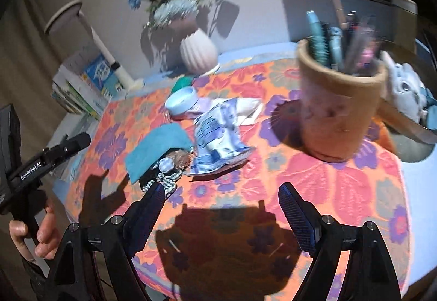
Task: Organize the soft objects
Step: 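Move both open tools back over the floral tablecloth, then grasp the white tissue pack with the right tool while the left tool grasps the white ring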
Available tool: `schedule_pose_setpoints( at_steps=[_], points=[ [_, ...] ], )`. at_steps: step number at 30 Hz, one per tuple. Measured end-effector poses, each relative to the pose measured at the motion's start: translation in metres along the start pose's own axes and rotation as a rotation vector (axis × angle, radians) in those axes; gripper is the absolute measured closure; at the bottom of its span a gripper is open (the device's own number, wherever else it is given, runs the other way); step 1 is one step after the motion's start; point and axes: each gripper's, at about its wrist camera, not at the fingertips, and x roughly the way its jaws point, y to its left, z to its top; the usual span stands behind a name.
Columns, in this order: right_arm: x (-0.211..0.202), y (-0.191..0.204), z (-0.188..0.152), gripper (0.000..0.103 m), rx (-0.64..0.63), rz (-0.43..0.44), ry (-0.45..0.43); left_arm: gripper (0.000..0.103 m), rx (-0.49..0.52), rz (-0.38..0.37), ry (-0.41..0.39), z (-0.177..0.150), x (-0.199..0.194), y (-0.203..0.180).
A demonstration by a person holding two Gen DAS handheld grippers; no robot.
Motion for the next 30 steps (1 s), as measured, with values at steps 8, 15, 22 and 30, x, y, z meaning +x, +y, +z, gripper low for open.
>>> schedule_pose_setpoints(
  at_steps=[8, 15, 22, 30],
  points=[
    [0.031, 0.023, 0.02, 0.019, -0.068, -0.123, -0.025, 0.011, 0.174, 0.004, 0.038, 0.026, 0.053, -0.023],
    [0.061, 0.026, 0.035, 0.019, -0.117, -0.204, -0.019, 0.011, 0.245, -0.018, 0.105, 0.048, 0.124, -0.04],
    [0.093, 0.029, 0.038, 0.019, -0.153, -0.194, 0.035, 0.011, 0.251, -0.04, 0.116, 0.053, 0.158, -0.05],
    [0.111, 0.022, 0.04, 0.019, -0.162, -0.217, 0.043, 0.04, 0.223, -0.056, 0.136, 0.053, 0.177, -0.05]
  ],
)
